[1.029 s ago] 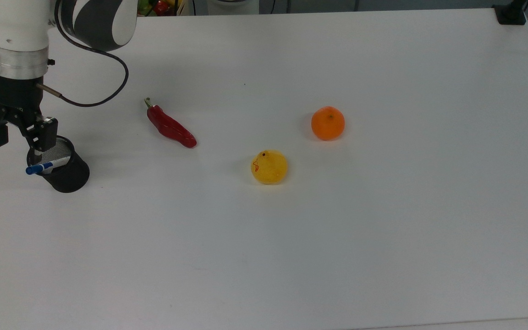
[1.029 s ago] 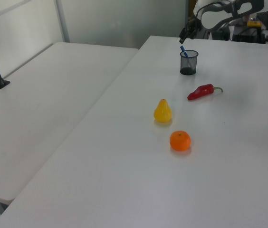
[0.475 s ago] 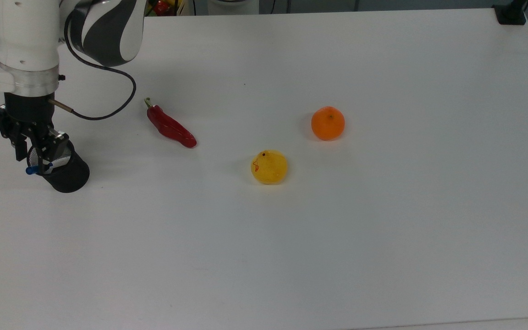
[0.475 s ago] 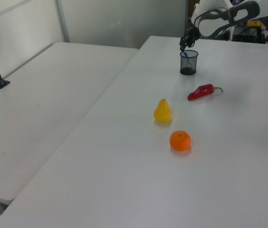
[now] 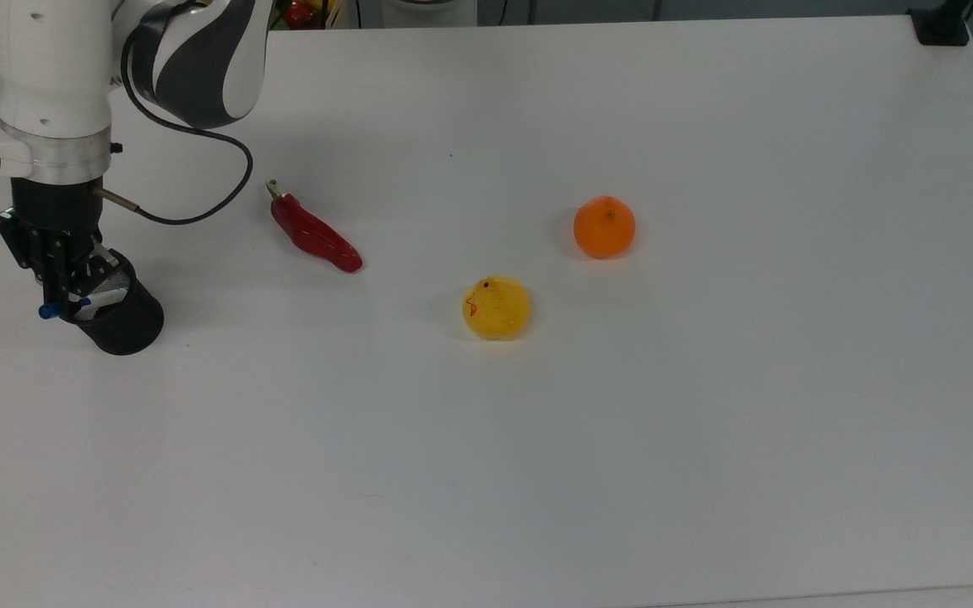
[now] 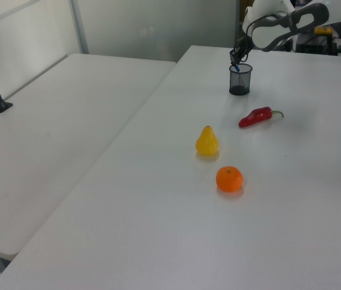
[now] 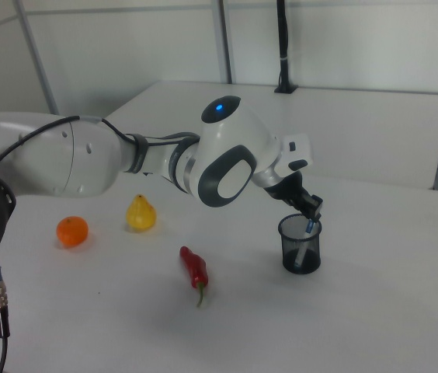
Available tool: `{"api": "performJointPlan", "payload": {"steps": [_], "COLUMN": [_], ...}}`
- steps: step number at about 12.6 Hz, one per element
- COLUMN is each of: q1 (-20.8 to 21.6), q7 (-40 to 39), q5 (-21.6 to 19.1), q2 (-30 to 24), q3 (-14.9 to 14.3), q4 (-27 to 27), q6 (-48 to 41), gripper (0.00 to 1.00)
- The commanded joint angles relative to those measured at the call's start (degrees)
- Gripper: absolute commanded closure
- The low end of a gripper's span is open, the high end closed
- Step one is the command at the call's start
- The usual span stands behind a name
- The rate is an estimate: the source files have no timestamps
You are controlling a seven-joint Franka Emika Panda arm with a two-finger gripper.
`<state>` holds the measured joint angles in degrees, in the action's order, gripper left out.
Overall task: Take marker pen
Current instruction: 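Lift the marker straight up out of the pen cup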
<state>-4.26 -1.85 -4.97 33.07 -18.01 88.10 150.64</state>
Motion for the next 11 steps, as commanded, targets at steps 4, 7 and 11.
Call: {"api": "performJointPlan", "payload": {"steps": [4,7,11], "q1": [0.1,0.5,3.6], "q7": [-2.1,-2.0,-1.9], "q5": [-1.7,-3.8,-8.9], "q2": [-2.9,-7.9,-16.4], "q3": [-0.1,-0.2,-0.3], "q4": [-1.5,-1.5,1.3], "q6": [1.3,1.1,-1.1], "gripper": [1.0,1.0,1.0]}}
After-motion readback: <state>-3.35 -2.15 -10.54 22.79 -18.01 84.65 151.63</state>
